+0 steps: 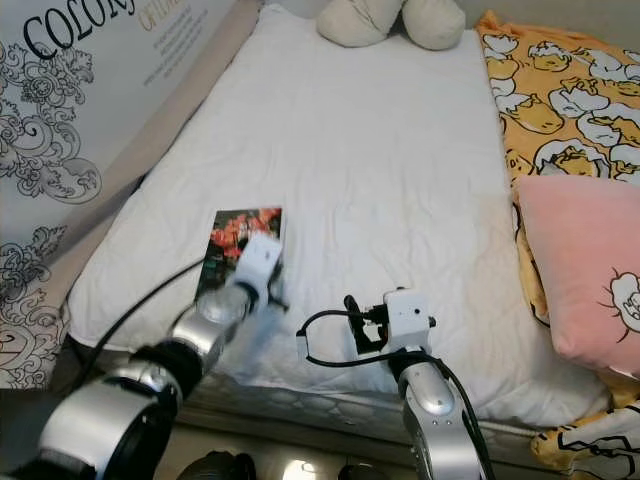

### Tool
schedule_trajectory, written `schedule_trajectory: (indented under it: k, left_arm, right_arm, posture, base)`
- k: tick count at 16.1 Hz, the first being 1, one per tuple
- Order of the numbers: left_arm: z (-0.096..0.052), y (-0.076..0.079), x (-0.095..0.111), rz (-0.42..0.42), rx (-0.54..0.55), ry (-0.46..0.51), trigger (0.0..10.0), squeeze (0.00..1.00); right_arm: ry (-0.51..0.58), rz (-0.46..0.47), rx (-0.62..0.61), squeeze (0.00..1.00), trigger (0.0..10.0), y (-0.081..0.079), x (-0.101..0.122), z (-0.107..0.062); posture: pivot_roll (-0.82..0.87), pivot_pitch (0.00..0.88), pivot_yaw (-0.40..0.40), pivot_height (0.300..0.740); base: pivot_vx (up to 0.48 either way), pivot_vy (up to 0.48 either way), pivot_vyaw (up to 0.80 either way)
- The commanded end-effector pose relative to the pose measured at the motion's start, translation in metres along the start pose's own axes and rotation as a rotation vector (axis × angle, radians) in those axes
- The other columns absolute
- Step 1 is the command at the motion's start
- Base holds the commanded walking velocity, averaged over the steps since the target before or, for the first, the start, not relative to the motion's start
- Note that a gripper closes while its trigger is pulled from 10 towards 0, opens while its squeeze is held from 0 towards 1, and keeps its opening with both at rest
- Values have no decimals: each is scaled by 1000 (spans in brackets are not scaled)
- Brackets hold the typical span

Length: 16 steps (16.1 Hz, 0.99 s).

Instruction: Clean up the room

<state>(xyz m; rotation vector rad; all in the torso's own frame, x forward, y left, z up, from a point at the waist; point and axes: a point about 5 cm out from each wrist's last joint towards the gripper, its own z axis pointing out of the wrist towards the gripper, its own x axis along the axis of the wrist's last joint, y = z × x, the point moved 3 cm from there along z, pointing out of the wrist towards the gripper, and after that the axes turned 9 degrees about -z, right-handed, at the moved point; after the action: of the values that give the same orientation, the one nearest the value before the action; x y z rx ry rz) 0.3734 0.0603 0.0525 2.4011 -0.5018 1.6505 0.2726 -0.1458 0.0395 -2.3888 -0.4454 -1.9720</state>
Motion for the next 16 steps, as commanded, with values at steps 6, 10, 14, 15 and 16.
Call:
schedule_trajectory:
  k: [6,10,14,15,16]
  left_arm:
    - [2,-17,86,21,3,268,0,0]
    - [-5,-22,137,-9,-23,423,0,0]
    - [-16,-37,173,-75,1,535,0,0]
    - [-15,-44,166,-77,29,510,0,0]
    - [-10,-52,144,-120,56,427,0,0]
  right_arm:
    - [1,-6,6,0,10000,0,1,5]
    - [0,-10,6,0,10000,1,1,5]
    - [-2,-9,6,0,10000,1,0,6]
    - [-3,-9,6,0,10000,1,-1,5]
    - [-6,-9,6,0,10000,0,-2,5]
  posture:
    - [-59,58,-1,740]
    - [-56,53,-5,740]
    - [-59,57,-3,740]
    - [-60,58,-2,740]
    - [-59,59,-2,740]
  base:
    - [0,0,0]
    - [0,0,0]
    - [0,0,0]
    - [0,0,0]
    - [0,0,0]
